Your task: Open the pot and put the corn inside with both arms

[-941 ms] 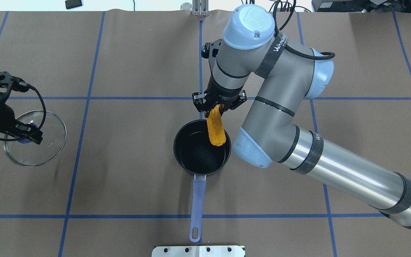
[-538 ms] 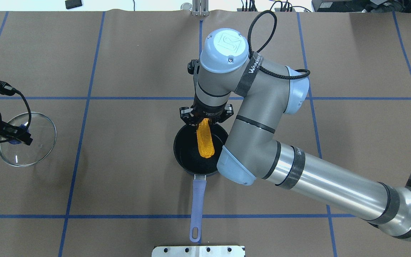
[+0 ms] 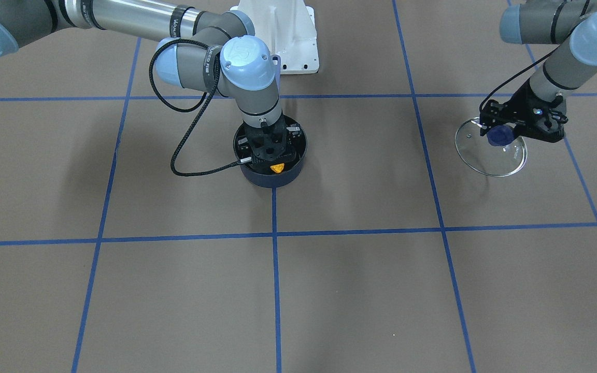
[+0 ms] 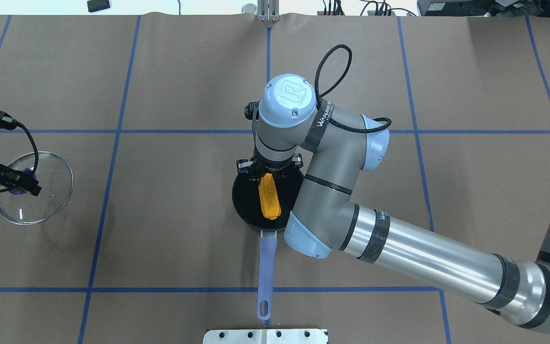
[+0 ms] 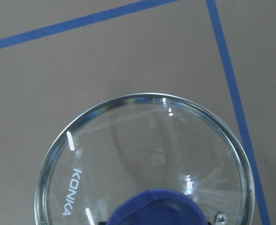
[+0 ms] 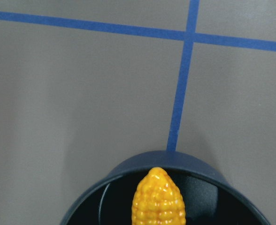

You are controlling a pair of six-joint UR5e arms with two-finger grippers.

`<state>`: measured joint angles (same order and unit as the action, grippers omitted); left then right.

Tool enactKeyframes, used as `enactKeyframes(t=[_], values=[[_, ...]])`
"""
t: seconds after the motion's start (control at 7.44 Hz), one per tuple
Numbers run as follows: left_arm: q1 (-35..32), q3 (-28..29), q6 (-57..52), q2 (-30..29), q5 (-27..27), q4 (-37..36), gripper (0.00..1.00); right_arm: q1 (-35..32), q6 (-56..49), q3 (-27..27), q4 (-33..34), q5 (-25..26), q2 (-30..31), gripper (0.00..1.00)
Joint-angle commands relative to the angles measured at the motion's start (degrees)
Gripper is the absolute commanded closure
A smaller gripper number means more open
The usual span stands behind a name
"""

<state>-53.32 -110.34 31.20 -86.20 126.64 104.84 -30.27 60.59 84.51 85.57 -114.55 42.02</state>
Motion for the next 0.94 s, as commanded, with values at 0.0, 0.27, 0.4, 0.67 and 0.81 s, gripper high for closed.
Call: enactKeyframes(t=[0.0, 0.27, 0.4, 0.67, 0.81], values=[[0.0, 0.1, -0.1, 0.2, 0.0, 0.0, 1.00, 0.1, -0.3, 0.0, -0.8, -0.2, -0.3, 0.64], [0.1, 0.7, -0.1, 0.2, -0.1, 0.0, 1.00, -1.1, -0.1, 1.1, -0.6, -0.4, -0.5, 0.00], [0.1, 1.1, -0.2, 0.3, -0.1, 0.0, 1.00, -2.7, -0.9, 2.1, -0.3, -1.2, -0.3, 0.00], [0.1, 2.3, -0.4, 0.2, -0.1, 0.1, 1.00, -8.5, -3.0, 3.4, -0.1, -8.8, 0.6, 0.00], [0.3, 3.6, -0.5, 0.0, -0.1, 0.3, 1.00, -11.4, -4.3, 4.8, -0.1, -11.9, 2.3, 0.00]])
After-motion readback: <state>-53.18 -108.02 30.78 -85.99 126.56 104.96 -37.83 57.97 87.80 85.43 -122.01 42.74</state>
